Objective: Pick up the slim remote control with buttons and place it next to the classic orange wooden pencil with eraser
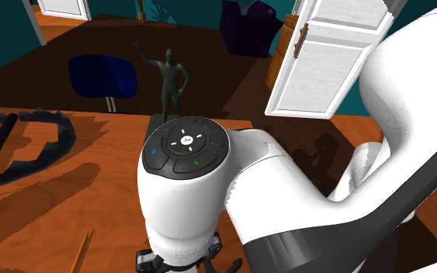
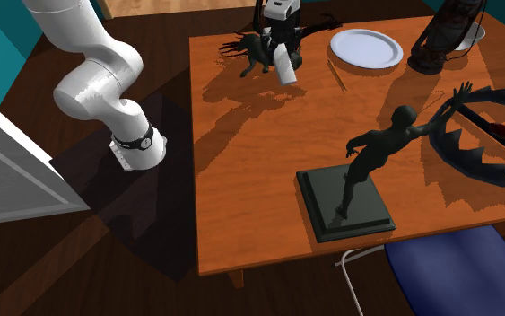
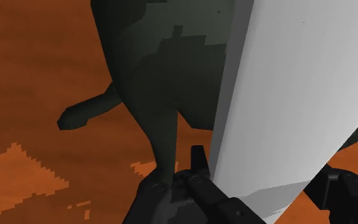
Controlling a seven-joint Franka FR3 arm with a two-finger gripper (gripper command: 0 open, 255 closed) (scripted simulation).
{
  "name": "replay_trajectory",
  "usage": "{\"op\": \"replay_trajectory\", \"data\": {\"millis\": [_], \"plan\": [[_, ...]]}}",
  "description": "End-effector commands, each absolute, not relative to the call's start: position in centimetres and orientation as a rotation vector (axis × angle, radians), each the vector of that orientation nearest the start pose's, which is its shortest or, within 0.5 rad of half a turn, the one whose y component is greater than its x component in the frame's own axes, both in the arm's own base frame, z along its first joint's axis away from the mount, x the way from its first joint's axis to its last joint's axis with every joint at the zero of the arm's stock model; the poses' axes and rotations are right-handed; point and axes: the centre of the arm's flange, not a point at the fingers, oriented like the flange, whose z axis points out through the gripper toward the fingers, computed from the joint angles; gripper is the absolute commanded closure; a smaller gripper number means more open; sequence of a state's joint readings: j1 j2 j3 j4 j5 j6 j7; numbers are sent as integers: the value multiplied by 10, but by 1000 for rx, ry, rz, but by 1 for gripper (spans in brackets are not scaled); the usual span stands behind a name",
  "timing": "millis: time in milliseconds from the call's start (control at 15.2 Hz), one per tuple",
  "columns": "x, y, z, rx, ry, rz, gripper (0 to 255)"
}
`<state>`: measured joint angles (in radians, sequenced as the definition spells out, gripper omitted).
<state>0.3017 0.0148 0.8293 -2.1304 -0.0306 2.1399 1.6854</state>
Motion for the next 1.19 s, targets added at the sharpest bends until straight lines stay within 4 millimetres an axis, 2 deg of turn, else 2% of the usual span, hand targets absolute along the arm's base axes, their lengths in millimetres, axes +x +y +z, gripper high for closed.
{"op": "replay_trajectory", "data": {"millis": [0, 462, 990, 1056, 1122], "plan": [[231, 487, 385, -3049, 837, -6, 255], [231, 487, 344, -3049, 837, -6, 255], [231, 487, 344, -3049, 837, -6, 255], [223, 478, 340, -3048, 838, -8, 0], [230, 480, 335, -3049, 836, -6, 0]]}}
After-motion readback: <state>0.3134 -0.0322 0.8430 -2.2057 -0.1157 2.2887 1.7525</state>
